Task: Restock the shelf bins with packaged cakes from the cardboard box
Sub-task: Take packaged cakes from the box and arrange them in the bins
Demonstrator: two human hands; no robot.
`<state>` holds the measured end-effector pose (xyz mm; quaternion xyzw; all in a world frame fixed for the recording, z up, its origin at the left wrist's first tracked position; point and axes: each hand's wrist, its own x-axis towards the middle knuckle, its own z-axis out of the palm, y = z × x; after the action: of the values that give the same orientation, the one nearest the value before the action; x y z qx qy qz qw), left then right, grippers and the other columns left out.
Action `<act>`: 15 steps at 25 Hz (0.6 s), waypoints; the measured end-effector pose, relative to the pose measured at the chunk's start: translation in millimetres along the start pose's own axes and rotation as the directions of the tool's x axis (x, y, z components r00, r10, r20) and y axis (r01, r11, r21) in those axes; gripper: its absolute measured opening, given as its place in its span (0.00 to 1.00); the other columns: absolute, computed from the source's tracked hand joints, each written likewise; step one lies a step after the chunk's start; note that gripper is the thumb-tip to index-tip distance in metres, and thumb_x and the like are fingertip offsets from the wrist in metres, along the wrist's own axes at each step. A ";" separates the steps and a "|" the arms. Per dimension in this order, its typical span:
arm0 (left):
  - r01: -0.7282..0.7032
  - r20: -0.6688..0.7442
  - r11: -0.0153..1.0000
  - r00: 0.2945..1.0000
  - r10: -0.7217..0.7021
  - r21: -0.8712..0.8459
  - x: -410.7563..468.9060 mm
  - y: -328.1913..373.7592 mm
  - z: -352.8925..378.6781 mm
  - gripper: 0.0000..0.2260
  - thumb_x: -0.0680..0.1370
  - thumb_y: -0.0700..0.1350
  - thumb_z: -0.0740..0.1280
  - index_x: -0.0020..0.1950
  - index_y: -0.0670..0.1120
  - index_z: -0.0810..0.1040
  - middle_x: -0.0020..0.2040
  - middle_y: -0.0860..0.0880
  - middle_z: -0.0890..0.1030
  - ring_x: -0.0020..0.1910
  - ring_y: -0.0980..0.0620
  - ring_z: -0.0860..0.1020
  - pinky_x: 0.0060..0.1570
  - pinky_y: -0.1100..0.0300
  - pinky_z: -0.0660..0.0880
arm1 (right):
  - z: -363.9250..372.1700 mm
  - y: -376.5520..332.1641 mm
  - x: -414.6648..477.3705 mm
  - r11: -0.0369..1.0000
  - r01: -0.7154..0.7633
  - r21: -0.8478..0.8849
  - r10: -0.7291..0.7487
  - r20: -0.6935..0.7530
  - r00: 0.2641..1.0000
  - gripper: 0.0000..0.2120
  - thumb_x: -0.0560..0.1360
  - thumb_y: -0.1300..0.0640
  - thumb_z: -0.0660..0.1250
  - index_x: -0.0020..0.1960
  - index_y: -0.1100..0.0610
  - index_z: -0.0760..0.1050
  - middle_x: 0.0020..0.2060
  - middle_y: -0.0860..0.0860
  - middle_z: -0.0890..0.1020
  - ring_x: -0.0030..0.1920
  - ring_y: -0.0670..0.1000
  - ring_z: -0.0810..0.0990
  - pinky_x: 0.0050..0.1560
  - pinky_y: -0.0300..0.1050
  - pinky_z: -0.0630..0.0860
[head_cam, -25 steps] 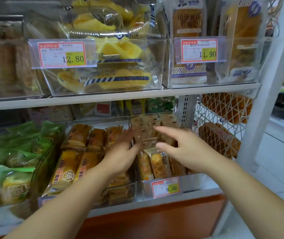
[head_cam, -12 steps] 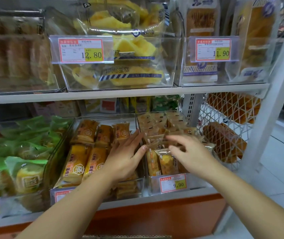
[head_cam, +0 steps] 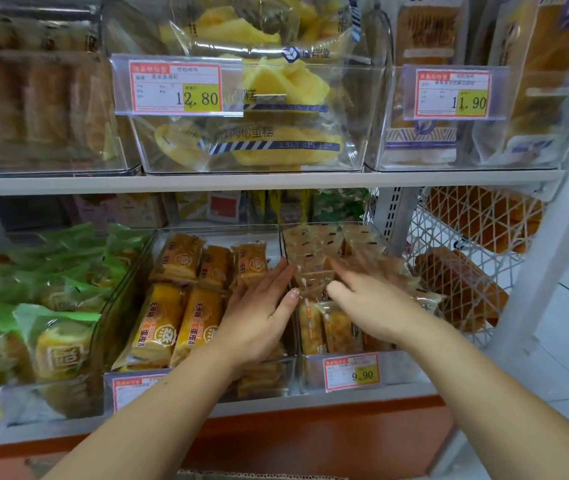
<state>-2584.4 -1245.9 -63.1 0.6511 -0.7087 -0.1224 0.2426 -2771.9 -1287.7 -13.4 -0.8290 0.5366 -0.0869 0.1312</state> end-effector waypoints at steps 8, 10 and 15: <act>0.010 -0.011 0.999 1.000 -0.010 0.034 1.6 -0.7 3.1 0.25 0.82 0.61 0.44 0.79 0.61 0.47 0.80 0.62 0.46 0.78 0.59 0.47 0.76 0.49 0.41 | -12.5 11.7 27.8 0.979 -0.068 0.194 0.064 0.027 0.998 0.23 0.81 0.44 0.47 0.76 0.35 0.51 0.78 0.45 0.44 0.77 0.54 0.37 0.74 0.58 0.36; 0.008 -0.020 0.999 1.000 -0.007 0.053 0.8 -0.9 4.4 0.25 0.82 0.61 0.44 0.79 0.61 0.46 0.80 0.61 0.46 0.79 0.59 0.47 0.76 0.50 0.41 | -2.5 -0.5 34.1 0.997 -0.030 0.075 0.026 0.055 0.998 0.24 0.81 0.43 0.48 0.77 0.37 0.52 0.78 0.45 0.44 0.77 0.52 0.36 0.73 0.59 0.32; 0.005 -0.023 0.999 1.000 -0.004 0.053 0.6 -0.6 3.4 0.24 0.83 0.60 0.45 0.79 0.60 0.46 0.80 0.62 0.46 0.78 0.60 0.47 0.76 0.50 0.43 | -2.9 4.9 44.2 0.981 -0.041 0.189 0.035 0.038 0.999 0.22 0.82 0.46 0.51 0.75 0.35 0.56 0.78 0.45 0.43 0.77 0.52 0.36 0.73 0.57 0.32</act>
<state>-2585.6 -1247.1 -66.2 0.6601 -0.7075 -0.0968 0.2329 -2758.8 -1330.3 -12.0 -0.8036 0.5394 -0.1208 0.2205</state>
